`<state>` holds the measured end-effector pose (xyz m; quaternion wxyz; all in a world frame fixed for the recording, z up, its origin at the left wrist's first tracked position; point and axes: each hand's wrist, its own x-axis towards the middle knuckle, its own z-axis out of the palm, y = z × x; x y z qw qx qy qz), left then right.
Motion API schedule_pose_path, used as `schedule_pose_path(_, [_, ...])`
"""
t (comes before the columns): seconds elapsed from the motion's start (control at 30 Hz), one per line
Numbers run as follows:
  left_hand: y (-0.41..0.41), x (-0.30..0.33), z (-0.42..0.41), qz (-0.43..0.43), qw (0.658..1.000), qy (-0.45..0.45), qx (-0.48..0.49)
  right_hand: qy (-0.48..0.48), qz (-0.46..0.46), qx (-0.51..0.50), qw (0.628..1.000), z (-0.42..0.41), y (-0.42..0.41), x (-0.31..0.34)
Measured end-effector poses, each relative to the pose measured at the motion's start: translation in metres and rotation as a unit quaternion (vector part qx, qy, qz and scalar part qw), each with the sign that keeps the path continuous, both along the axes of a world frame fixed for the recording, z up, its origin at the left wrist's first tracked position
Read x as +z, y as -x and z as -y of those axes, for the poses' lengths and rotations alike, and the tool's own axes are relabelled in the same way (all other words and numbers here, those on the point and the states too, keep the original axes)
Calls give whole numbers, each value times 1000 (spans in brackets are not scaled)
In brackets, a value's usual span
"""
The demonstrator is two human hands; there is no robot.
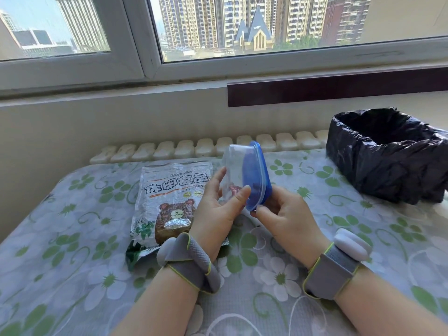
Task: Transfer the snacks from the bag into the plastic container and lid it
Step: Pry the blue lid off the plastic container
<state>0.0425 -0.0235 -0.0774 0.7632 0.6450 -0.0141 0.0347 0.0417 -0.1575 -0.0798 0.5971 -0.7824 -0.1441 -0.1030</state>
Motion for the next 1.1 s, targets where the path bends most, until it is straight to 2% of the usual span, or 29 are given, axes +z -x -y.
schedule_pose_path(0.4, [0, 1, 1, -4, 1000, 0, -1, 15, -3, -20, 1000, 0, -2, -2])
schedule_pose_path(0.77, [2, -1, 1, -10, 1000, -15, -3, 97, 31, -68, 992, 2, -4, -4])
schedule_pose_path(1.1, [3, 3, -1, -6, 998, 27, -57, 59, 3, -81, 995, 1, -5, -6])
